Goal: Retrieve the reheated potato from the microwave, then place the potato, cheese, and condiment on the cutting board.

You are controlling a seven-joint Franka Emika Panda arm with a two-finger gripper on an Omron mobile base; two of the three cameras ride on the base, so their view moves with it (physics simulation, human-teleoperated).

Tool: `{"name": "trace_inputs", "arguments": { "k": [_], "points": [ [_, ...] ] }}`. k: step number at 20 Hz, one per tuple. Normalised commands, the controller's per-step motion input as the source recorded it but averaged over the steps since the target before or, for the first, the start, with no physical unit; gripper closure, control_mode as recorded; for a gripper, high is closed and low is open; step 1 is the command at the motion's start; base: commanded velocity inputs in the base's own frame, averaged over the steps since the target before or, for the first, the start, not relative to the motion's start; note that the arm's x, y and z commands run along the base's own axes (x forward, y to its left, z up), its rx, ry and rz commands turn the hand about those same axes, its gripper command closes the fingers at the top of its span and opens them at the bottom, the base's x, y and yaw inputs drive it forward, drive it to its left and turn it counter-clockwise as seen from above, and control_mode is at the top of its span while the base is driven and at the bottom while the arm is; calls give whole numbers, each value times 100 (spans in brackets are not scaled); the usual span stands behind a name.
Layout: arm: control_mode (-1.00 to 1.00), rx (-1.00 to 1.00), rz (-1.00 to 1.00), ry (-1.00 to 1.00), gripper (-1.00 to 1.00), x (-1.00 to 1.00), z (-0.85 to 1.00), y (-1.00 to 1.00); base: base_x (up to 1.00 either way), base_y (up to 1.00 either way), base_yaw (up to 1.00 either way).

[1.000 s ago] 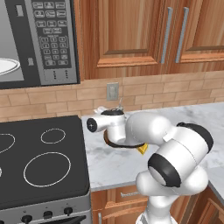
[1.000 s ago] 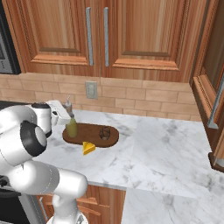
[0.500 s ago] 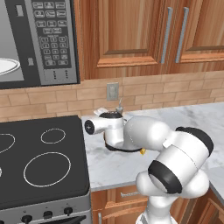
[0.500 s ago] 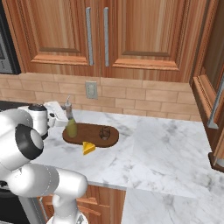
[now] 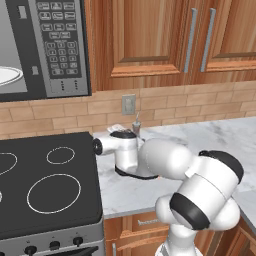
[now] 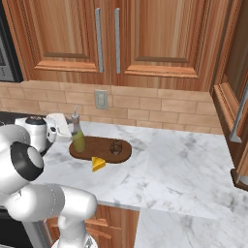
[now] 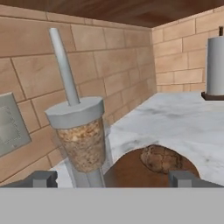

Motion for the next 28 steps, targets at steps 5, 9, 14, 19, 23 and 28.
{"name": "trace_inputs", "arguments": {
  "k": [5,9,14,19,23,28],
  "points": [
    [-100,0,-2,0,-100,-30,8,7,0,0,0],
    [-100,0,0,0,-100,-29,16,4,0,0,0],
    [-100,0,1,24,-100,-27,34,-12,0,0,0],
    [-100,-7,14,57,-100,-31,28,-18,0,0,0],
    [-100,-19,32,46,-100,-41,20,-8,0,0,0],
    [-100,-11,38,20,-100,-41,11,-24,0,0,0]
  ]
}}
